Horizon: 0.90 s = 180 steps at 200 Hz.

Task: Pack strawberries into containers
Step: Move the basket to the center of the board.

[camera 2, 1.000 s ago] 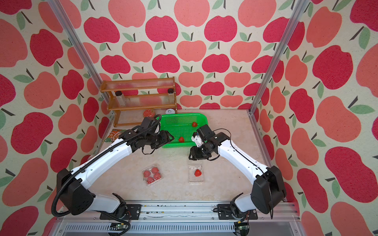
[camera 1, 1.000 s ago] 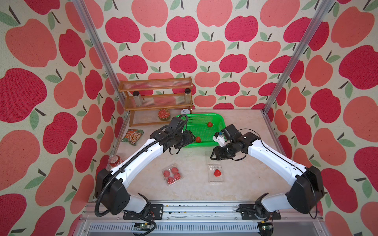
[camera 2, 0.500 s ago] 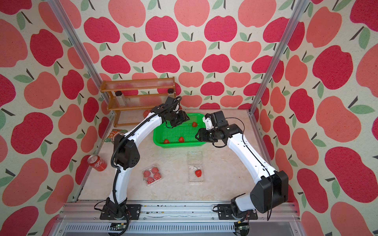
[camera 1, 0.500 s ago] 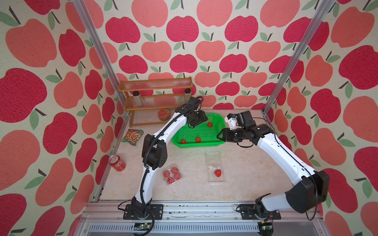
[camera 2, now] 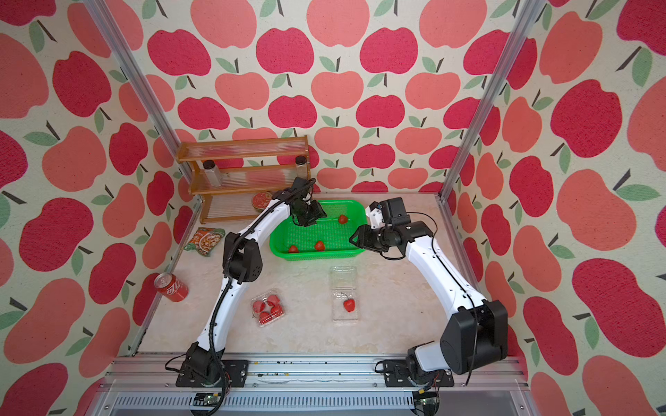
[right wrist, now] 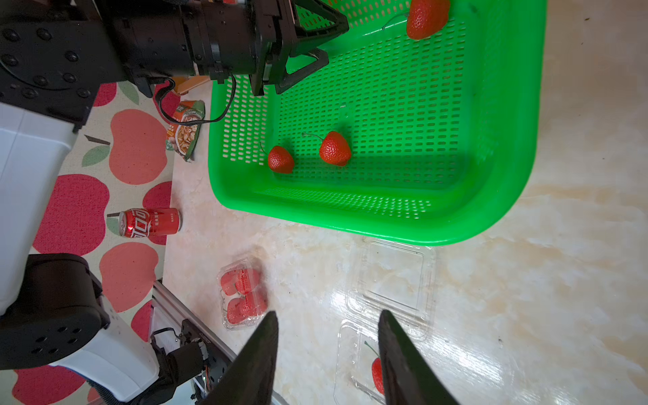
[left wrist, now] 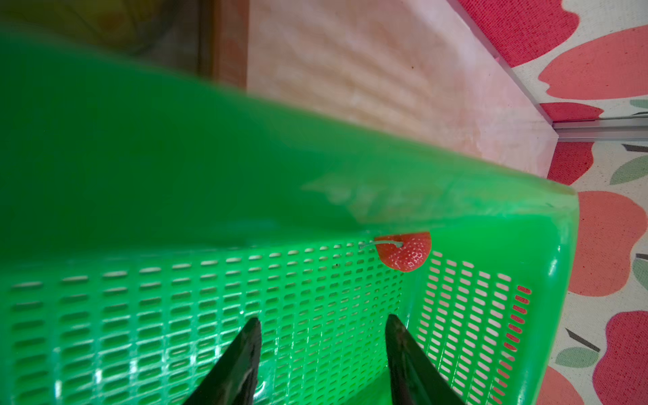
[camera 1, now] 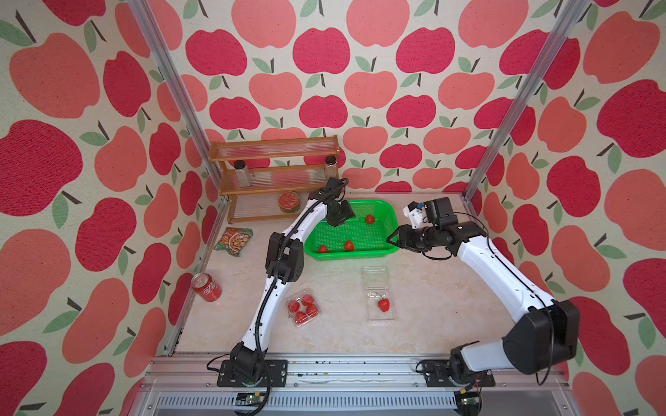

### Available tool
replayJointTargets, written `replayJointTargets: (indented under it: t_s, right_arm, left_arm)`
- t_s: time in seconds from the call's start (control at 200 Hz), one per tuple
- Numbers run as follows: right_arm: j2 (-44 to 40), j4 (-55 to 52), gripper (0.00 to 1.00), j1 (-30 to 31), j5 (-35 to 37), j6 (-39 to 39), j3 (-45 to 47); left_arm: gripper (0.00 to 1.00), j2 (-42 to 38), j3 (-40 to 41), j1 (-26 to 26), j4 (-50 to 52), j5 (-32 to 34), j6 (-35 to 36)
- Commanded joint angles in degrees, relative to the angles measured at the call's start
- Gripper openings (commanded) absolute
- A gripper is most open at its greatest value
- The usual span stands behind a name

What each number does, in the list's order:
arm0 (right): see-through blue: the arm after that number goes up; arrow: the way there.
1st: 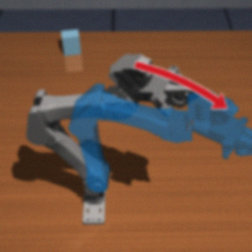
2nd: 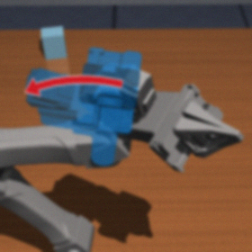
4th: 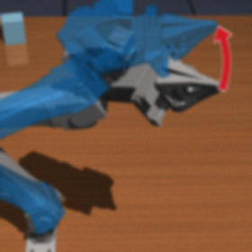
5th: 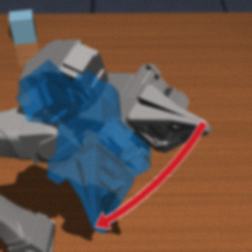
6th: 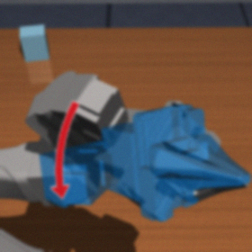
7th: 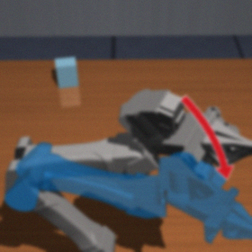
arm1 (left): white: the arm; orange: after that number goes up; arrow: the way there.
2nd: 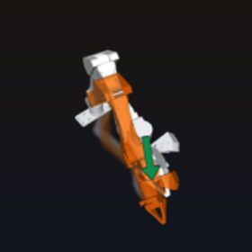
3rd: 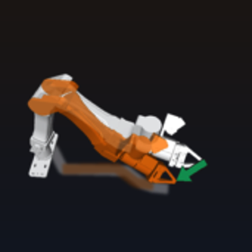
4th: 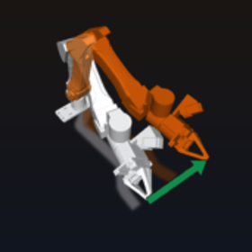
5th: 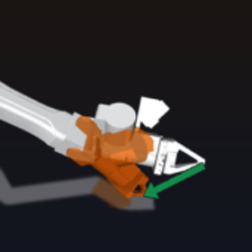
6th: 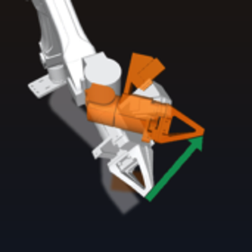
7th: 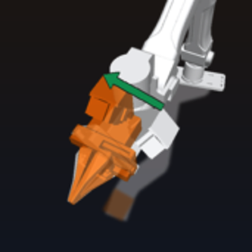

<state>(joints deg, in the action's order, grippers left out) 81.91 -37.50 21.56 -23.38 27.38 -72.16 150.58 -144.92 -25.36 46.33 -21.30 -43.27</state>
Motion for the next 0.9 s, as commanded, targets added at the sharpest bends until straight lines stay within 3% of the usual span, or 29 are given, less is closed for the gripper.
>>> replayJointTargets:
  t_s: [0.0, 0.36, 0.63, 0.895]
  right_arm:
    - [1.4, 0.9, 0.48, -0.6, -2.38, 0.84, 1.1]
    - [8.44, 6.02, 0.45, -0.26, -0.34, -0.27, 0.77]
    - [25.73, 2.71, 0.45, 2.19, 0.96, -5.75, -14.31]
    - [29.4, -3.53, 0.44, 5.0, 0.06, -10.17, -17.03]
  left_arm:
    - [0.55, 1.78, -3.34, -0.42, 0.3, -1.42, 2.96]
    - [0.54, 4.23, -8.1, -0.82, 0.99, -1.74, 5.77]
    - [0.54, 2.47, -5.56, -1.0, 0.17, -2.11, 5.71]
    - [0.54, 2.35, -5.5, -0.98, 0.96, -1.9, 6.08]
